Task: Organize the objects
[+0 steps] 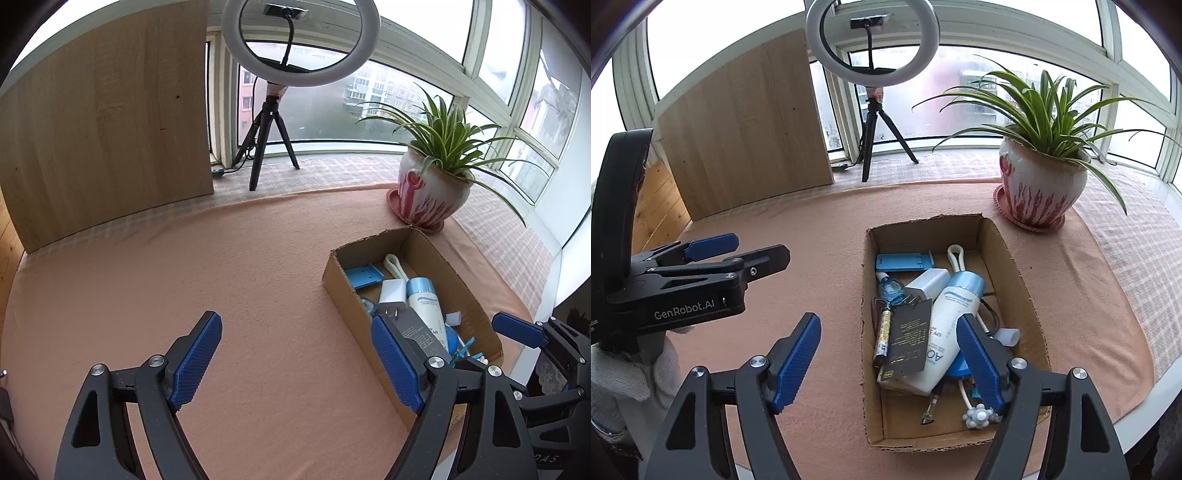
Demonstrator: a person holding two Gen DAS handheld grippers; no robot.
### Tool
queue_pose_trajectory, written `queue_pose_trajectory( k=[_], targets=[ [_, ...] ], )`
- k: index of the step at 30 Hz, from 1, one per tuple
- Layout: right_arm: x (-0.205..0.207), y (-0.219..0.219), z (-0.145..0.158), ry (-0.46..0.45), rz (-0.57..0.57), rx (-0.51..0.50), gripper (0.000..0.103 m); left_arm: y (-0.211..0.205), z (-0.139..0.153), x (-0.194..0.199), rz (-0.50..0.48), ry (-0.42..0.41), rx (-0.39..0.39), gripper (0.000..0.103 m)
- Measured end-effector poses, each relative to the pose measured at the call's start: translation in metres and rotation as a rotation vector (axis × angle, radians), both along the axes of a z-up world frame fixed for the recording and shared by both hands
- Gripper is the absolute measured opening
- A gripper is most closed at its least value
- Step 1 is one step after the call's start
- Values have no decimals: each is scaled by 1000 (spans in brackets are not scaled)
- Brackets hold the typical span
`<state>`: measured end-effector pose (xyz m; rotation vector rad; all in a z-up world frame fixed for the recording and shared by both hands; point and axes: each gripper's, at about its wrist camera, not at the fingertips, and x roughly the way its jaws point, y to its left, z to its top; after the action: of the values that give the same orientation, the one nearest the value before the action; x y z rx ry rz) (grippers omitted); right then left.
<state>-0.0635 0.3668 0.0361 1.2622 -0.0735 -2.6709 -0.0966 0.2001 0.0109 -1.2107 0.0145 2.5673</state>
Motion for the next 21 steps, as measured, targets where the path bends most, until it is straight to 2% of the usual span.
queue_pose_trajectory(
  k=[11, 21],
  targets=[
    [5, -71, -2, 7, 78, 14, 73, -93, 2, 37, 118, -14, 6, 86],
    [12, -125, -7, 13, 129, 42, 73, -151, 0, 69, 202, -21, -1, 86]
  ],
)
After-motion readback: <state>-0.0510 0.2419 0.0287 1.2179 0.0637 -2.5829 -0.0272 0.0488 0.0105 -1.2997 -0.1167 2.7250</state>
